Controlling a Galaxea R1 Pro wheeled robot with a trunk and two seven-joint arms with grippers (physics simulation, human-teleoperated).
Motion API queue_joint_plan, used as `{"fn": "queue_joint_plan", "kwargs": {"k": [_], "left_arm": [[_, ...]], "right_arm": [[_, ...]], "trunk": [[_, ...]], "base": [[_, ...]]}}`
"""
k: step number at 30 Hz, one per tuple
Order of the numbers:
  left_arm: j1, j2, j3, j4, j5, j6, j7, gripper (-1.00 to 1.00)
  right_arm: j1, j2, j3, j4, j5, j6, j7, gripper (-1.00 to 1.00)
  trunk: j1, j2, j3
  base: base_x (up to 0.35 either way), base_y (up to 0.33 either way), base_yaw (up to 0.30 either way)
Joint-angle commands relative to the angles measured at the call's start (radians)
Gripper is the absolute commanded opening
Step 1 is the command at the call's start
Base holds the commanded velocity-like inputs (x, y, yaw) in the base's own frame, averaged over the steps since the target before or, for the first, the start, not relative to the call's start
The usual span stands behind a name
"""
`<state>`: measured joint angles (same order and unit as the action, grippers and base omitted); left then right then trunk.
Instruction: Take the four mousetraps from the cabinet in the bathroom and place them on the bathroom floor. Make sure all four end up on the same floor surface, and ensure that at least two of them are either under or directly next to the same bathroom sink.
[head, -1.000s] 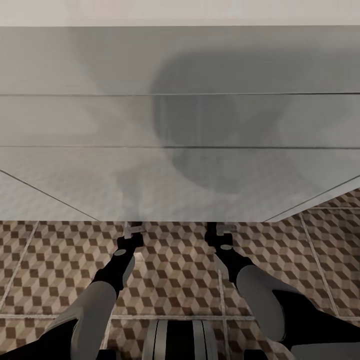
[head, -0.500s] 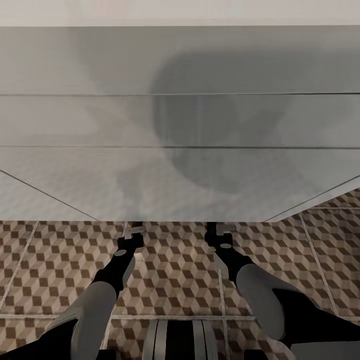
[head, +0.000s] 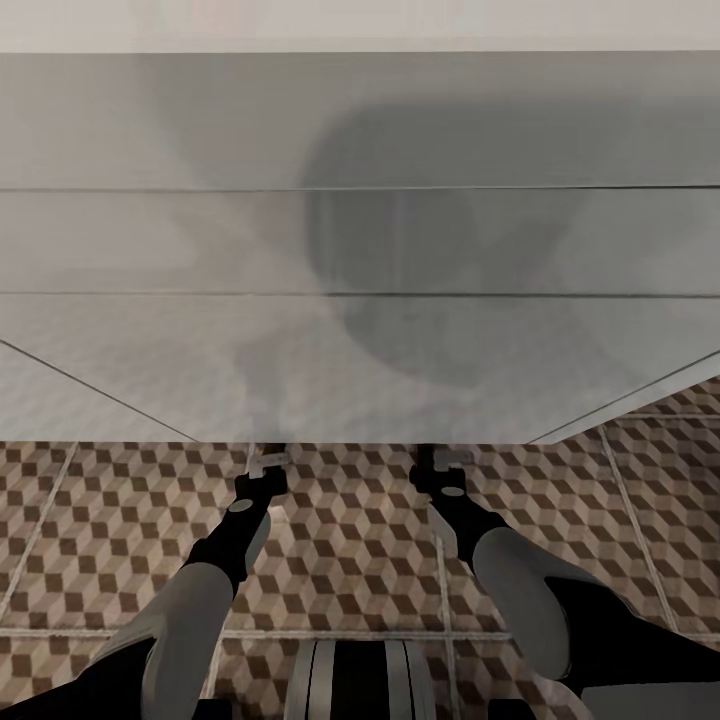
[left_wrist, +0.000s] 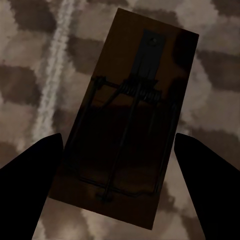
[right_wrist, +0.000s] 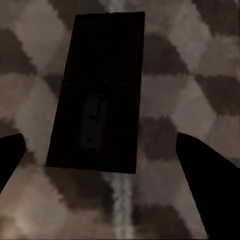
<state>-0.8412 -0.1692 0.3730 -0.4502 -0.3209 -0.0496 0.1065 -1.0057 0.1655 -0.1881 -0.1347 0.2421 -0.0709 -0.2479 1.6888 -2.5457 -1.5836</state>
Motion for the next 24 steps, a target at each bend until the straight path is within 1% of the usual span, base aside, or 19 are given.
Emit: {"fn": "queue_joint_plan", "kwargs": {"k": [1,7,24], "left_arm": [[-0.001,-0.001,0.007,0.001,-0.010,-0.004,0.001,-1.00],[-0.001,-0.002,0.007,0.001,-0.010,-0.004,0.001,-1.00],[-0.001,-0.003,0.006,0.001,-0.011,-0.004,0.001,-1.00]], "right_arm": [[-0.001,0.000,-0.008,0.001,0.004,-0.003,-0.002,1.00],[-0.001,0.000,-0.008,0.001,-0.003,-0.001,0.002,1.00],[-0.001,0.000,-0.008,0.001,-0.004,-0.001,0.010,1.00]], "trunk": [[0.000,0.000,-0.001],[0.000,0.000,-0.001],[0.000,0.000,-0.001]], "base": [[0.000,0.000,0.000],[0.000,0.000,0.000],[0.000,0.000,0.000]]}}
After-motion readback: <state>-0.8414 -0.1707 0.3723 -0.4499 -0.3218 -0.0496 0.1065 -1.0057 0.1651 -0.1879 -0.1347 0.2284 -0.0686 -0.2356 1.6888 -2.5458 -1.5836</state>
